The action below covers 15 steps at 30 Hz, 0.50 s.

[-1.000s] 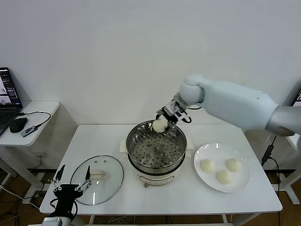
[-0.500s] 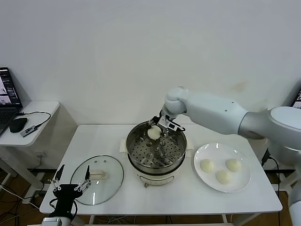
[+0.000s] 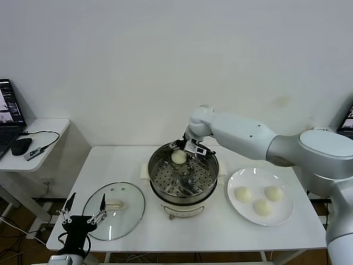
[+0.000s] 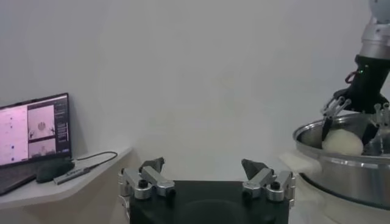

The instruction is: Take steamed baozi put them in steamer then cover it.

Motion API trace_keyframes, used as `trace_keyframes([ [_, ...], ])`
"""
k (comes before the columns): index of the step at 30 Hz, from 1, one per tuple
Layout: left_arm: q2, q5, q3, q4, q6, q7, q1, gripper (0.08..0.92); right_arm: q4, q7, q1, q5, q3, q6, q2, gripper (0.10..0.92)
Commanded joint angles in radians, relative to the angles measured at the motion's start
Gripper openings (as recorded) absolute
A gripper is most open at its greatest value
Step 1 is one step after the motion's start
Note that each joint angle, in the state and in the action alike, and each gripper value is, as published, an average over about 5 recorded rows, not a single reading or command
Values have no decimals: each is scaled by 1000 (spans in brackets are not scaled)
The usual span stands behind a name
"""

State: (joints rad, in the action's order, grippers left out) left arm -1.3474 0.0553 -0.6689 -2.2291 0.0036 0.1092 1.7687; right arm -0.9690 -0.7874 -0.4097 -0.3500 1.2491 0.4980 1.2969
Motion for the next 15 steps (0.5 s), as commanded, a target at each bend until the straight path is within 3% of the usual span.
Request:
trace_keyframes([
  [1,0,-1,0,-2,0,-1,1,823,-6,0,-26,22,2,26,-7,821],
  [5,4,0,2,-5,2,-1,0,823,-116,-90,-121,202,26,-76,-79,822],
  [9,14,2,6,-4,10,-1,-2,823,-284,-192,-224,398,39,-292,-220,823],
  [15,32,3,20,-6,22,-2,-12,823,-466,-233,-294,503,36,-555,-462,823],
])
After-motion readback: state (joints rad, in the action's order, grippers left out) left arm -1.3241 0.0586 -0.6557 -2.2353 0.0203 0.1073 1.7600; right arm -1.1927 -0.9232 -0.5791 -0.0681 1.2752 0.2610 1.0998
